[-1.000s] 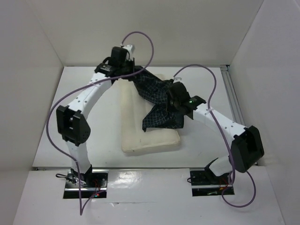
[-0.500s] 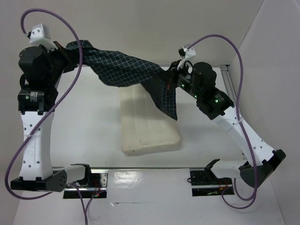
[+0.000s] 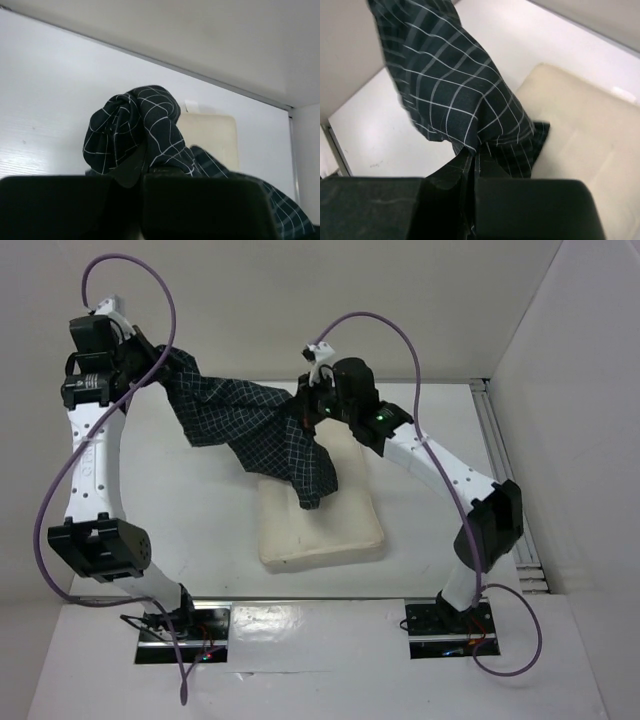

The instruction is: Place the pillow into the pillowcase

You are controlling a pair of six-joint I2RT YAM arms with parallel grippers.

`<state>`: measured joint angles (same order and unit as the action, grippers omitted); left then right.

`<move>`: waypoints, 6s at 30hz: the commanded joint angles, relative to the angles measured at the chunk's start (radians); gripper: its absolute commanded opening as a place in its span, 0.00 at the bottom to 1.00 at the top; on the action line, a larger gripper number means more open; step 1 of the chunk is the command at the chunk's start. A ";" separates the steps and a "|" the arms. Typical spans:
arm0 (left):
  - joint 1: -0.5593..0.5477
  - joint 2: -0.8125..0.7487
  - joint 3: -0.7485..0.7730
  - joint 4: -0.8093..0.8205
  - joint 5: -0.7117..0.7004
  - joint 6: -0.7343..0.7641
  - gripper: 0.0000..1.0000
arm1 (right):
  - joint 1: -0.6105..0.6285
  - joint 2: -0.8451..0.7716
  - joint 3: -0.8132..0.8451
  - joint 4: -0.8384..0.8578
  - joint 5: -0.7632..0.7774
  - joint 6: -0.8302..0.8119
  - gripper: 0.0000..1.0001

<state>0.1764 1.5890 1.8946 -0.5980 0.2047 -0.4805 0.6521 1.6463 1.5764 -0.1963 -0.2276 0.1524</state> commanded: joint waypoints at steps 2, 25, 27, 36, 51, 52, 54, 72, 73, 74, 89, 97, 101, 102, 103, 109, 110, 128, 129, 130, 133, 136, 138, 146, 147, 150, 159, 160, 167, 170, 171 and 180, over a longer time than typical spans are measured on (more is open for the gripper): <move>0.069 -0.107 0.018 0.101 0.220 -0.066 0.00 | 0.021 0.021 0.174 0.193 -0.107 0.027 0.00; 0.085 -0.083 -0.127 -0.072 -0.091 0.121 0.82 | 0.040 -0.250 -0.243 -0.072 0.219 0.148 1.00; -0.013 -0.083 -0.147 -0.092 -0.100 0.151 0.80 | -0.021 -0.316 -0.315 -0.115 0.313 0.180 1.00; -0.210 -0.130 -0.573 -0.004 -0.165 0.065 0.76 | -0.286 -0.114 -0.392 -0.290 0.089 0.225 1.00; -0.221 -0.239 -0.833 0.145 0.045 0.013 0.70 | -0.284 0.037 -0.464 -0.159 0.316 0.296 0.00; -0.221 -0.229 -0.824 0.145 0.045 0.013 0.70 | -0.305 0.018 -0.442 -0.179 0.374 0.296 0.00; -0.221 -0.218 -0.815 0.145 0.033 0.013 0.70 | -0.397 -0.008 -0.386 -0.265 0.492 0.271 0.00; -0.278 -0.055 -0.772 -0.075 -0.459 0.016 0.84 | -0.122 0.232 -0.014 -0.412 0.622 0.140 1.00; -0.287 -0.035 -0.772 -0.094 -0.459 0.016 0.84 | -0.121 0.266 0.014 -0.428 0.622 0.141 1.00; -0.287 -0.014 -0.757 -0.104 -0.459 0.016 0.84 | -0.121 0.300 0.043 -0.440 0.622 0.141 1.00; -0.305 0.138 -0.624 -0.101 -0.381 0.014 0.00 | -0.112 0.174 -0.189 -0.364 0.792 0.263 0.00; -0.305 0.144 -0.425 -0.148 -0.286 0.023 0.00 | -0.111 -0.282 -0.555 -0.448 0.688 0.265 0.00; -0.296 0.130 -0.345 -0.173 -0.286 0.046 0.00 | -0.074 -0.345 -0.599 -0.462 0.590 0.265 0.65; -0.296 0.147 -0.329 -0.174 -0.286 0.055 0.00 | -0.057 -0.345 -0.599 -0.422 0.590 0.265 0.83; -0.296 0.147 -0.318 -0.174 -0.286 0.056 0.00 | -0.037 -0.345 -0.580 -0.402 0.590 0.265 0.94; -0.296 0.177 -0.285 -0.203 -0.268 0.056 0.00 | 0.072 -0.176 -0.388 -0.224 0.429 0.230 1.00; -0.296 0.151 -0.316 -0.203 -0.281 0.056 0.00 | 0.087 -0.140 -0.368 -0.206 0.384 0.242 1.00; -0.258 -0.075 -0.578 -0.171 -0.349 0.036 0.00 | 0.172 0.117 -0.183 -0.166 0.589 0.230 0.90; -0.258 -0.075 -0.578 -0.161 -0.349 0.036 0.00 | 0.172 0.095 -0.184 -0.166 0.623 0.216 0.91; -0.258 -0.075 -0.578 -0.161 -0.349 0.045 0.00 | 0.172 0.083 -0.184 -0.185 0.702 0.191 0.93; -0.258 -0.066 -0.569 -0.151 -0.324 0.036 0.00 | 0.158 0.073 -0.161 -0.278 0.818 0.153 1.00; -0.258 -0.066 -0.569 -0.140 -0.301 0.026 0.00 | 0.129 0.128 -0.131 -0.360 0.939 0.141 1.00; -0.258 -0.066 -0.560 -0.129 -0.278 0.026 0.00 | 0.083 0.194 -0.092 -0.426 0.965 0.141 1.00; -0.258 -0.034 -0.520 -0.120 -0.237 0.008 0.00 | -0.067 0.351 -0.072 -0.318 0.748 0.092 0.91; -0.258 -0.023 -0.520 -0.120 -0.237 0.008 0.00 | -0.080 0.363 -0.063 -0.305 0.735 0.092 0.74; -0.258 -0.023 -0.511 -0.120 -0.214 0.008 0.00 | -0.089 0.357 -0.081 -0.296 0.735 0.104 0.00; -0.239 -0.023 -0.511 -0.120 -0.234 0.017 0.00 | -0.044 -0.320 -0.509 0.014 0.357 -0.012 0.00; -0.239 -0.023 -0.511 -0.120 -0.234 0.017 0.00 | -0.028 -0.369 -0.550 0.023 0.332 -0.022 0.00; -0.230 -0.004 -0.520 -0.120 -0.246 0.017 0.00 | 0.142 -0.447 -0.497 0.015 0.091 -0.079 0.00; -0.219 -0.004 -0.532 -0.120 -0.246 0.017 0.00 | 0.282 -0.378 -0.472 0.058 0.109 -0.090 0.00; -0.219 -0.014 -0.532 -0.120 -0.246 0.017 0.00 | 0.311 -0.328 -0.472 0.067 0.125 -0.108 0.00; -0.183 -0.075 -0.565 -0.109 -0.195 0.017 0.00 | 0.455 -0.115 -0.397 -0.054 0.205 -0.168 0.40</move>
<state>-0.0128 1.5730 1.3426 -0.7277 -0.0139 -0.4522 1.1133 1.5490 1.0893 -0.2672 -0.0467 0.0189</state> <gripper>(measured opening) 0.028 0.315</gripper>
